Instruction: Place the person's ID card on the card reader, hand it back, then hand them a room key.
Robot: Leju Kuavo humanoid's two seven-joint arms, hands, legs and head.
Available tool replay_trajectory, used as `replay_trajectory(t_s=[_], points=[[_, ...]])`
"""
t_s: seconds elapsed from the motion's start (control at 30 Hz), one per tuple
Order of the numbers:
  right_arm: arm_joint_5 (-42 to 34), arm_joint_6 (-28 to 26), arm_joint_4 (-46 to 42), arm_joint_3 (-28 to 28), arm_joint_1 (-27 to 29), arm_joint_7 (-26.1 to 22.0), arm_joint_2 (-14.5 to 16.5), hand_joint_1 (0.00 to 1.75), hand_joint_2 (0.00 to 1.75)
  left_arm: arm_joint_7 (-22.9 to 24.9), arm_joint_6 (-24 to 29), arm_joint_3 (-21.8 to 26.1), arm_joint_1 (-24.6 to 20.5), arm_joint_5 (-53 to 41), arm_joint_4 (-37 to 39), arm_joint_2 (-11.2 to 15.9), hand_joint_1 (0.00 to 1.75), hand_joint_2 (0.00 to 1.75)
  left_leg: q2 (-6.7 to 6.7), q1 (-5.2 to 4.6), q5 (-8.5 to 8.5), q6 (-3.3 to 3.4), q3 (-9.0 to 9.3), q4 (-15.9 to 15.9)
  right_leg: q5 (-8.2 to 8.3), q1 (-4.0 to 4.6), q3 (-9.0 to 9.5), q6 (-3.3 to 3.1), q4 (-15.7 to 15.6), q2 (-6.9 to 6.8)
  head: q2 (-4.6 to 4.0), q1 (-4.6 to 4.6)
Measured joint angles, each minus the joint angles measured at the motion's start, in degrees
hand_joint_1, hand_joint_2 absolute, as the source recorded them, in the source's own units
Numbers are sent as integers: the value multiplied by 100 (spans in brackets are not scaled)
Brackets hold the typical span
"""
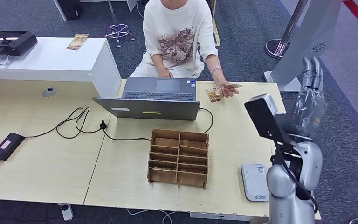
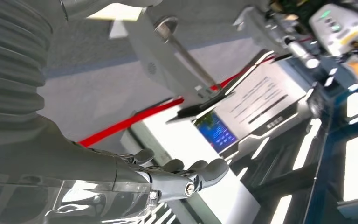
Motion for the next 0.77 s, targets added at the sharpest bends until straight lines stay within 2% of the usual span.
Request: replay_trajectory(t_s=[0.17, 0.37, 0.43, 0.6, 0.77], points=[[-1412, 272, -867, 13, 920, -521, 0, 0, 175, -25, 62, 115, -1, 142, 0, -76, 0, 0, 2, 0, -1, 1, -1, -1, -1, 0, 0, 0, 0, 1, 0, 1], [-2916, 944, -1214, 38, 1648, -928, 145, 0, 175, -35, 165, 232, -5, 294, 0, -146, 0, 0, 3, 0, -1, 1, 1, -2, -1, 0, 1, 0, 1, 2, 0, 0], [-3041, 1047, -1244, 91, 1831, -1004, 226, 0, 175, -56, 201, 263, -7, 339, 0, -166, 0, 0, 3, 1, -1, 1, 1, -2, -1, 1, 2, 0, 1, 2, -1, -1], [-2641, 1194, -1183, 356, 2295, -987, 303, 0, 175, -125, 187, 355, -12, 457, -1, -215, 0, 0, 3, 0, -1, 1, 0, -3, -2, 0, 0, -1, 2, 2, 0, 1], [-2657, 1098, -1127, 593, 2659, -1313, 296, 0, 175, -142, 184, 400, -5, 485, -2, -230, 0, 0, 2, 0, -1, 1, -2, -3, -4, -1, 0, -1, 0, 1, 0, 1]])
